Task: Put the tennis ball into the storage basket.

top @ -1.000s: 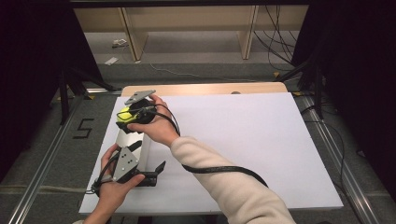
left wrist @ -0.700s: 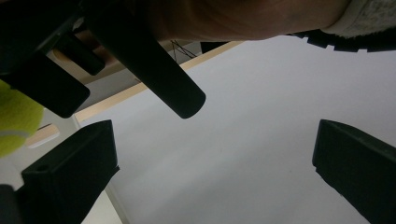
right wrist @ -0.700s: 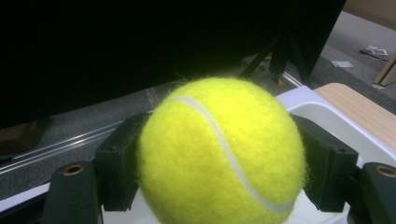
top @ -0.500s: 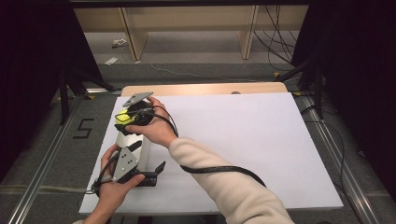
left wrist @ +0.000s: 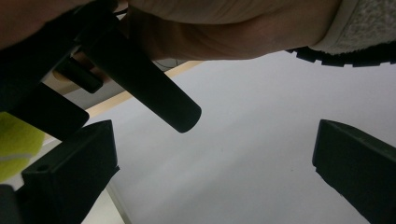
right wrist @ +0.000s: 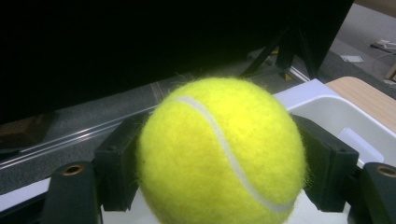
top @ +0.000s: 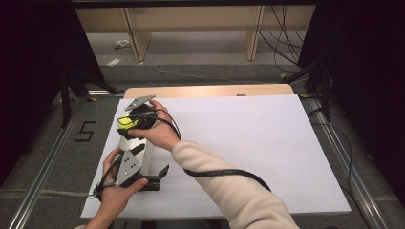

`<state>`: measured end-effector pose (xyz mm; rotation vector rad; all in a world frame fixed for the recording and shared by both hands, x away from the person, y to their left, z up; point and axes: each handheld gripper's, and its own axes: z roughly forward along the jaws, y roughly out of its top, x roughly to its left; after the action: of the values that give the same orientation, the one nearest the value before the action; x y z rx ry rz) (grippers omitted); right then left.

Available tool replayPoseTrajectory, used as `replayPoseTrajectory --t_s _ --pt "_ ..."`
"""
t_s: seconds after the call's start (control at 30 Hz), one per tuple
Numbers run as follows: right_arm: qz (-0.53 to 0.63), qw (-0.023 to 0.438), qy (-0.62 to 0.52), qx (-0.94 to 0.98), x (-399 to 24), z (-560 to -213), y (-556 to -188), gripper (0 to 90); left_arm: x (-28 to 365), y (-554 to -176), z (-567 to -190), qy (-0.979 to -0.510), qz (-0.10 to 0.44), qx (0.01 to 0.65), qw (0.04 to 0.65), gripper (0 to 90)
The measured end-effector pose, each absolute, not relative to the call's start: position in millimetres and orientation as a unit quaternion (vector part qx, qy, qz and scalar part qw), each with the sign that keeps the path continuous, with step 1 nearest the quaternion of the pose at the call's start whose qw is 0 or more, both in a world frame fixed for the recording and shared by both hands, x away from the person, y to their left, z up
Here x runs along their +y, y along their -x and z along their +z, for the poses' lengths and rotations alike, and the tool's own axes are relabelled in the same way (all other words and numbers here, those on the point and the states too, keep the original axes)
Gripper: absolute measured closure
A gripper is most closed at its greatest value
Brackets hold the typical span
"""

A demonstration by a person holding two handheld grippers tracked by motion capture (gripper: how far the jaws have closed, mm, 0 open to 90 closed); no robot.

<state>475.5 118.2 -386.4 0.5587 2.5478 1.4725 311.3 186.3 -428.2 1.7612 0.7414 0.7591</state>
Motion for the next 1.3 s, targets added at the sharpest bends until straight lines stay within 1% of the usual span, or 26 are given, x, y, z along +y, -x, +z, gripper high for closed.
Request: replayPoseTrajectory --t_s 1.3 --pt "0.449 0.055 -0.194 0.871 123 -410 -486 25.7 186 -311 -429 -0.737 0.317 0.306 0.512 0.0"
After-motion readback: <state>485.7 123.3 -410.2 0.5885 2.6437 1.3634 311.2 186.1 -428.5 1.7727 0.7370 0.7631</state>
